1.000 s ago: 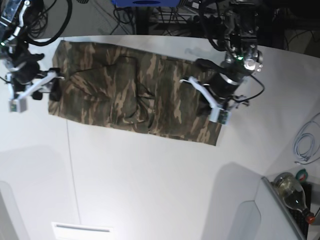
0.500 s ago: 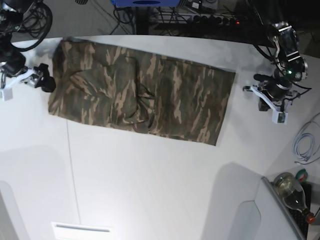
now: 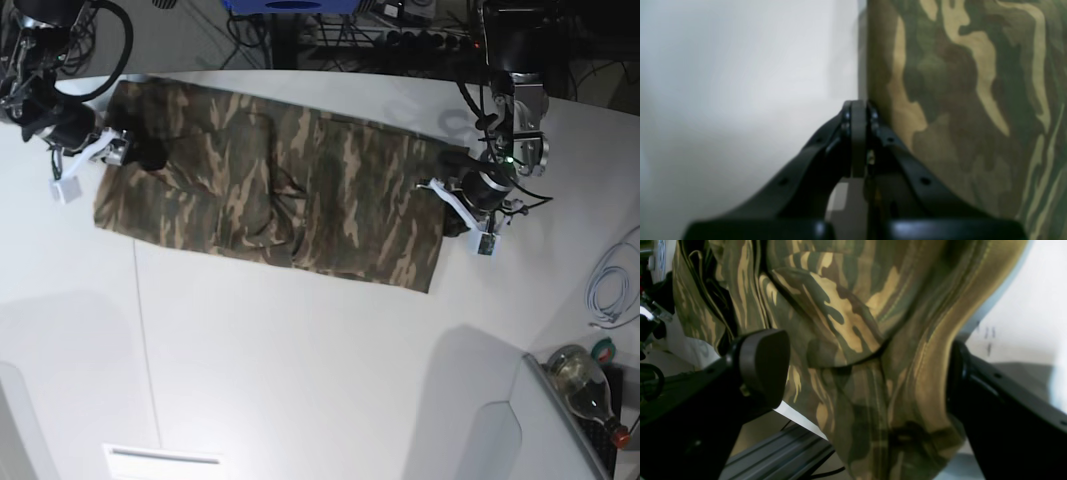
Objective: Layout the t-shirt on the table in an organized manner, then fold the t-shirt properly
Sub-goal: 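Release and regrasp the folded shirt edges with both grippers, then fold the shirt over again with both grippers into a square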
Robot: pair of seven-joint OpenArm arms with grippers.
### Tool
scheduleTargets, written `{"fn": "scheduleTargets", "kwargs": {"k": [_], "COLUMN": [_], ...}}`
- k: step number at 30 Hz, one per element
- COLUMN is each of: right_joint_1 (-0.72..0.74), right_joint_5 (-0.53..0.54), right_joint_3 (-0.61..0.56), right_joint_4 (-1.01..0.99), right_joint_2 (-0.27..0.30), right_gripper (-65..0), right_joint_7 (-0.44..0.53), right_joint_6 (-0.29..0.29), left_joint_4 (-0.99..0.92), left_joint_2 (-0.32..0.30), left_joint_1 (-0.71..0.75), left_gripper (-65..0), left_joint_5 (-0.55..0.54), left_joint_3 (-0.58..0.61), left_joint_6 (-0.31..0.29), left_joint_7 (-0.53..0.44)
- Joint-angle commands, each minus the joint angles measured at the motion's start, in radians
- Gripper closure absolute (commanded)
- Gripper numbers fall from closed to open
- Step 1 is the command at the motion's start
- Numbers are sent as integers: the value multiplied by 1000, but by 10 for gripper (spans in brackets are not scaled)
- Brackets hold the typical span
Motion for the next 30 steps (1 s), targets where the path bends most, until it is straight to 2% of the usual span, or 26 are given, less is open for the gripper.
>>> {"fn": "scheduleTargets", "kwargs": {"k": [1, 3, 7, 12, 13, 17, 20, 21, 27, 30], "right_joint_1": [5, 18, 68, 94, 94, 108, 104, 99, 71, 73], "right_joint_5": [-15, -15, -18, -16, -16, -21, -23, -23, -18, -16], "right_joint_3": [-14, -31, -34, -33, -36, -42, -42, -42, -42, -42], "right_joint_4": [5, -6, -90, -132, -132, -107, -37, -3, 263, 382], "right_joint_2": [6, 6, 14, 41, 41, 51, 52, 52, 46, 25], "right_gripper": [-581, -545, -408, -312, -266, 0, -18, -6, -2, -2], "right_joint_7": [-7, -6, -4, 11, 17, 16, -18, -37, -127, -210], "right_joint_6": [1, 1, 1, 1, 1, 1, 1, -4, -205, -288], "left_joint_4": [10, 17, 17, 19, 19, 19, 51, 69, 140, 145], "left_joint_2": [-5, -3, 15, 28, 34, 51, 80, 91, 120, 121], "left_joint_1": [-3, 0, 1, 9, 9, 20, 35, 49, 75, 69], "left_gripper": [0, 0, 0, 0, 0, 0, 0, 0, 0, 0], "left_joint_5": [2, 2, 2, 2, 2, 2, 2, 3, 11, 2], "left_joint_3": [7, 13, 16, 39, 52, 90, 98, 99, 141, 187], "left_joint_6": [-6, -6, -6, -6, -6, -6, -6, -6, -6, -5], "left_joint_7": [5, 9, 11, 11, 11, 11, 11, 11, 25, 51]}}
